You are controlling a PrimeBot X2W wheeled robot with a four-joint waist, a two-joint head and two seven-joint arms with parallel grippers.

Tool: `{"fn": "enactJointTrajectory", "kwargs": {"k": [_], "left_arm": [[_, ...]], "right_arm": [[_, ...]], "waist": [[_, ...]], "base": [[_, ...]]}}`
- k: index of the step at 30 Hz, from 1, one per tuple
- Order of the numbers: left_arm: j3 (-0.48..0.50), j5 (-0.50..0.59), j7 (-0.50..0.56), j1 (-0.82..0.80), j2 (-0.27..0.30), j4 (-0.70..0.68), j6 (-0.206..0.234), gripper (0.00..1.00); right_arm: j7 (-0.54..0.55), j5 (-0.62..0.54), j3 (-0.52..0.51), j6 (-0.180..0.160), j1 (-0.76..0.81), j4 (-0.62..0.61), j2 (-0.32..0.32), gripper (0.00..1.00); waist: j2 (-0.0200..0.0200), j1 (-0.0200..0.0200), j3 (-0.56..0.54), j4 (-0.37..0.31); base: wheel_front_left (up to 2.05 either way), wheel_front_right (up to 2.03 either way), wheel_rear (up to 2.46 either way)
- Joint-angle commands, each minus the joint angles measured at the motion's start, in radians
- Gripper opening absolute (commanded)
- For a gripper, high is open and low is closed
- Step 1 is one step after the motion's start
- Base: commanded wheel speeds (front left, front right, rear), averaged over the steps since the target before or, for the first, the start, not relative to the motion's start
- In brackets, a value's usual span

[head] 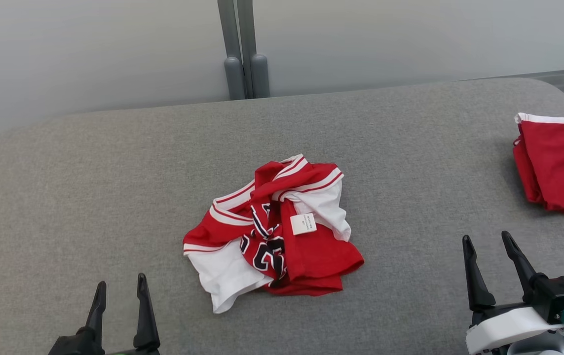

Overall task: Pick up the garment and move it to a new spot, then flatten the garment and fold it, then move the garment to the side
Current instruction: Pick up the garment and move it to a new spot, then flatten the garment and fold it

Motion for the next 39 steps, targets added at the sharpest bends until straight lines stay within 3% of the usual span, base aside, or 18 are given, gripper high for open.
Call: {"fn": "enactJointTrajectory", "kwargs": {"k": [1, 26, 32, 39], "left_arm": [[0.007, 0.004, 0.000, 0.016, 0.001, -0.002, 0.000, 1.00], [-0.003, -0.015, 0.000, -0.020, 0.001, 0.002, -0.013, 1.00], [-0.105, -0.036, 0.000, -0.106, 0.001, 0.077, -0.048, 1.00], [-0.270, -0.236, 0.017, -0.244, 0.002, 0.320, -0.045, 1.00]], "right_arm": [[0.000, -0.012, 0.003, -0.001, 0.011, 0.003, -0.005, 1.00], [0.000, 0.002, 0.024, -0.001, -0.013, 0.000, -0.013, 1.00], [0.000, 0.009, 0.036, -0.001, -0.031, -0.006, -0.024, 1.00], [0.000, 0.019, 0.046, -0.001, -0.058, -0.002, -0.029, 1.00]], "waist": [[-0.0001, 0.0000, -0.003, 0.009], [-0.0001, 0.0000, 0.028, 0.043], [-0.0001, 0.0000, 0.070, 0.032], [-0.0001, 0.0000, 0.123, 0.008]], "base": [[0.00, 0.00, 0.00], [0.00, 0.00, 0.00], [0.00, 0.00, 0.00], [0.00, 0.00, 0.00]]}}
